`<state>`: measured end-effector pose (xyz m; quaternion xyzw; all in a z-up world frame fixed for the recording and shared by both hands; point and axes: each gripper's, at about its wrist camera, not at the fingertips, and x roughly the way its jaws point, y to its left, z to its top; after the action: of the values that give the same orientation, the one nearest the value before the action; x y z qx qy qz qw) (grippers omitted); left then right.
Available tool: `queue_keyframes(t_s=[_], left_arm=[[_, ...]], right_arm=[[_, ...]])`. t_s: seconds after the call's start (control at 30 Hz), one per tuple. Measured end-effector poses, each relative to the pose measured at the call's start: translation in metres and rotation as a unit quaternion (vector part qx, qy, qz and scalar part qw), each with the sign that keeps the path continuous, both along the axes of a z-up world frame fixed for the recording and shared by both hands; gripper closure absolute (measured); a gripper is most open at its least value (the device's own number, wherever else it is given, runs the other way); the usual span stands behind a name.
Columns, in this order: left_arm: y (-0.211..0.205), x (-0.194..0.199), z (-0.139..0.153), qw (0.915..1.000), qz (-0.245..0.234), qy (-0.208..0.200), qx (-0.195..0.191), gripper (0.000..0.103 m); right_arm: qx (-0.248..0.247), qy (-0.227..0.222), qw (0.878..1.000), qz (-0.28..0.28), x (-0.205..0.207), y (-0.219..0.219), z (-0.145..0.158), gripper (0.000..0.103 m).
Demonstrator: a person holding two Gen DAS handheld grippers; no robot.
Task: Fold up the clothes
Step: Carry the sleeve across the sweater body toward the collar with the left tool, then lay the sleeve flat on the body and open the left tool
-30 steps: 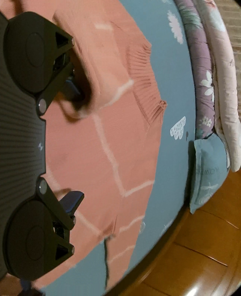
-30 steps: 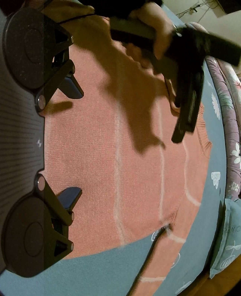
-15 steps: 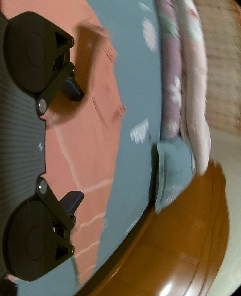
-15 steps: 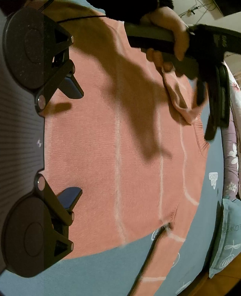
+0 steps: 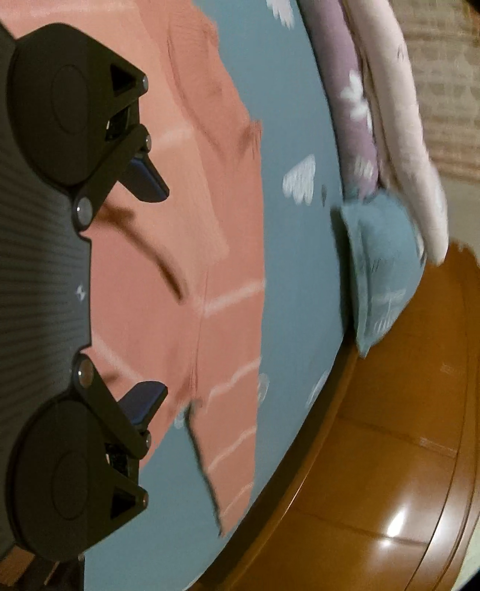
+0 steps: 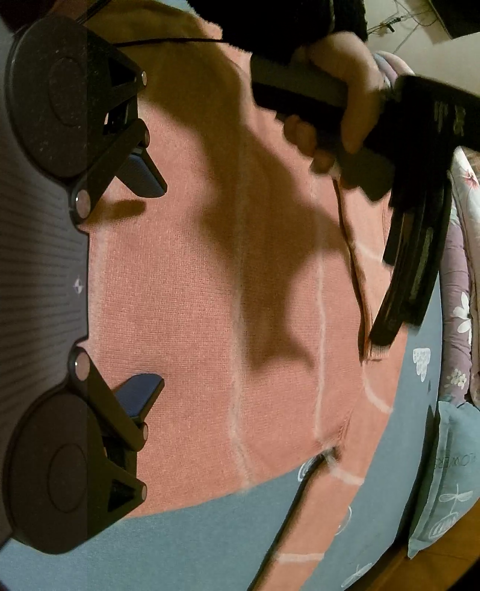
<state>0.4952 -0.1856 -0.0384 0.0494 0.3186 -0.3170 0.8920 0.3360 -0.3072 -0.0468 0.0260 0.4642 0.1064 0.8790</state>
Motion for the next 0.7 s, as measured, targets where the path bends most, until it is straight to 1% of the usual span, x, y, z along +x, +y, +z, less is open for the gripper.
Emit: queue_keyframes(t_s=[0.07, 0.13, 0.23, 0.27, 0.3, 0.37, 0.4, 0.47, 0.7], left_arm=[[0.023, 0.001, 0.001, 0.999, 0.044, -0.005, 0.006, 0.001], [0.044, 0.001, 0.001, 0.9962, 0.085, -0.013, 0.014, 0.001], [0.07, -0.002, -0.005, 0.9869, 0.154, -0.027, 0.042, 0.001], [0.078, -0.002, -0.009, 0.9828, 0.176, -0.025, 0.048, 0.001], [0.084, -0.001, -0.013, 0.9803, 0.191, -0.013, 0.048, 0.001], [0.092, 0.006, -0.026, 0.9797, 0.194, 0.047, 0.02, 0.001], [0.092, 0.006, -0.03, 0.9794, 0.192, 0.062, 0.012, 0.001], [0.094, 0.005, -0.03, 0.9795, 0.192, 0.059, 0.01, 0.001], [0.148, 0.01, -0.013, 0.967, 0.254, 0.025, 0.003, 0.001]], right_arm=[[-0.001, -0.002, 1.0, 0.001, 0.0, 0.0, 0.0, 0.0], [0.0, -0.004, 1.0, 0.0, -0.001, 0.0, -0.001, 0.0], [-0.005, -0.006, 1.0, 0.002, -0.001, 0.0, -0.001, 0.0], [-0.008, -0.006, 1.0, 0.003, -0.001, 0.001, -0.001, 0.0], [-0.012, -0.006, 1.0, 0.005, -0.002, 0.002, -0.002, 0.0], [-0.019, -0.006, 1.0, 0.009, -0.002, 0.003, -0.002, 0.0], [-0.022, -0.006, 1.0, 0.011, -0.002, 0.004, -0.003, 0.0], [-0.025, -0.006, 1.0, 0.012, -0.001, 0.004, -0.003, 0.0], [-0.033, -0.003, 0.999, 0.015, -0.002, 0.007, -0.004, 0.0]])
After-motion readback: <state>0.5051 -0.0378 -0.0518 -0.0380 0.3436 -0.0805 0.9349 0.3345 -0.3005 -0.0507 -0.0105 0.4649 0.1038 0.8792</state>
